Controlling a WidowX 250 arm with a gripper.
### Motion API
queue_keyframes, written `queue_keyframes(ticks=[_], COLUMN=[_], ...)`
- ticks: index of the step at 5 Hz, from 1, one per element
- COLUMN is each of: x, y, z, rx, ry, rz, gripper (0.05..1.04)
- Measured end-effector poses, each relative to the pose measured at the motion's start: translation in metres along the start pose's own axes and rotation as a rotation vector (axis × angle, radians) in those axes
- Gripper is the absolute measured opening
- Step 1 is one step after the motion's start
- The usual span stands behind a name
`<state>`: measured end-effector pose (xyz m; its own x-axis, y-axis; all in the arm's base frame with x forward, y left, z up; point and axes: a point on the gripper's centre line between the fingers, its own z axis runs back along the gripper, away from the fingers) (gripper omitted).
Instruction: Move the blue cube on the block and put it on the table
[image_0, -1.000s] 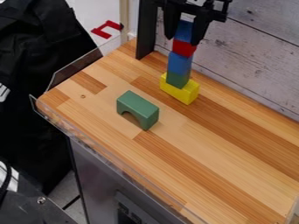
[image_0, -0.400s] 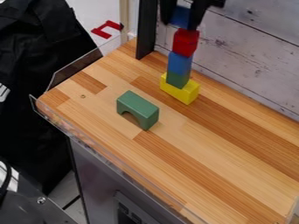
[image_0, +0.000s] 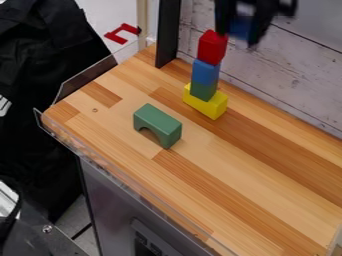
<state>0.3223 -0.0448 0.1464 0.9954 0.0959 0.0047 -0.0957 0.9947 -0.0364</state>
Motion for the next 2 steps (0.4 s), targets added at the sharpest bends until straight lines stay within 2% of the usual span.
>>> queue_keyframes(ticks=[1,2], x=[-0.014,-0.019], y=[-0.029,-0.049], z=[-0.028,-0.040], rx=[-0.015,-0.015], ry=[0.063,0.078], rz=[-0.103,-0.179], gripper=[0.518,0.518])
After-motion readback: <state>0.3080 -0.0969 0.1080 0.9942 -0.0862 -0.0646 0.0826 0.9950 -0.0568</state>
